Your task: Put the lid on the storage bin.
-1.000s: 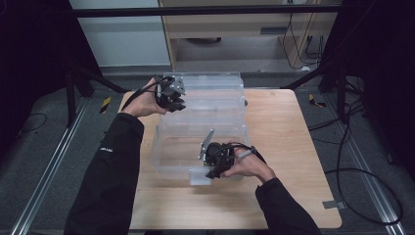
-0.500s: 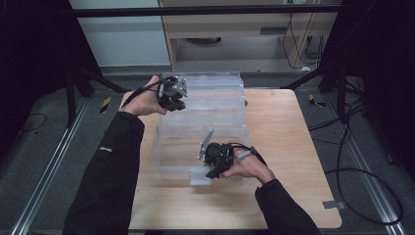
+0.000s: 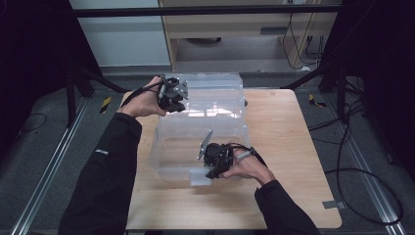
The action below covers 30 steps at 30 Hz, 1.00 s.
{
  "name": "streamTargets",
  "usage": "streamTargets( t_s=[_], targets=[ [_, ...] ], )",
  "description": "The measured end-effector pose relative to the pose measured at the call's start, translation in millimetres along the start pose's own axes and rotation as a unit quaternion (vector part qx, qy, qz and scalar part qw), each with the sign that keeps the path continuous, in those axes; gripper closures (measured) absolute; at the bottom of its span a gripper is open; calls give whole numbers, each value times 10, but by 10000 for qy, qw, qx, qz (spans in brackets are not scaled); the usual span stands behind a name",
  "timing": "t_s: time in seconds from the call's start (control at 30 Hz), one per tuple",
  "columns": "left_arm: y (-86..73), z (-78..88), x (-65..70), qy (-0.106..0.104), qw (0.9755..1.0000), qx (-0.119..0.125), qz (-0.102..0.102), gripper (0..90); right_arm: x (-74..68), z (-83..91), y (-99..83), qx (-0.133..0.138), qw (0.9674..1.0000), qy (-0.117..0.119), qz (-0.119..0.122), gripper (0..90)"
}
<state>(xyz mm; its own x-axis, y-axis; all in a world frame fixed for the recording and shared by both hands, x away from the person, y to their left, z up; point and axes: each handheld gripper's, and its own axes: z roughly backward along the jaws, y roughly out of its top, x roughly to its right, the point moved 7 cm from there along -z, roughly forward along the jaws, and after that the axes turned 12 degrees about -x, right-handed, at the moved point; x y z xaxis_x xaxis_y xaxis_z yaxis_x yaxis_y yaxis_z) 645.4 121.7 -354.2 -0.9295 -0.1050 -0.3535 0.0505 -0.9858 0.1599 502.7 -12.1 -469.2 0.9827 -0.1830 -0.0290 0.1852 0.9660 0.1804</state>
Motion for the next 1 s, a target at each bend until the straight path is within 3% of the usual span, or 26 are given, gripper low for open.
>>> streamTargets(
  t_s=[0.33,0.6,1.0],
  targets=[
    [-44,152,236,53,9998,119,-130,884,-2,-2,2,-6,10000,-55,24,669],
    [-86,220,429,92,9996,261,-99,885,-16,0,-6,32,10000,-31,61,668],
    [-114,271,615,127,9996,220,-139,886,-25,-1,-19,86,9999,-11,113,666]
  ],
)
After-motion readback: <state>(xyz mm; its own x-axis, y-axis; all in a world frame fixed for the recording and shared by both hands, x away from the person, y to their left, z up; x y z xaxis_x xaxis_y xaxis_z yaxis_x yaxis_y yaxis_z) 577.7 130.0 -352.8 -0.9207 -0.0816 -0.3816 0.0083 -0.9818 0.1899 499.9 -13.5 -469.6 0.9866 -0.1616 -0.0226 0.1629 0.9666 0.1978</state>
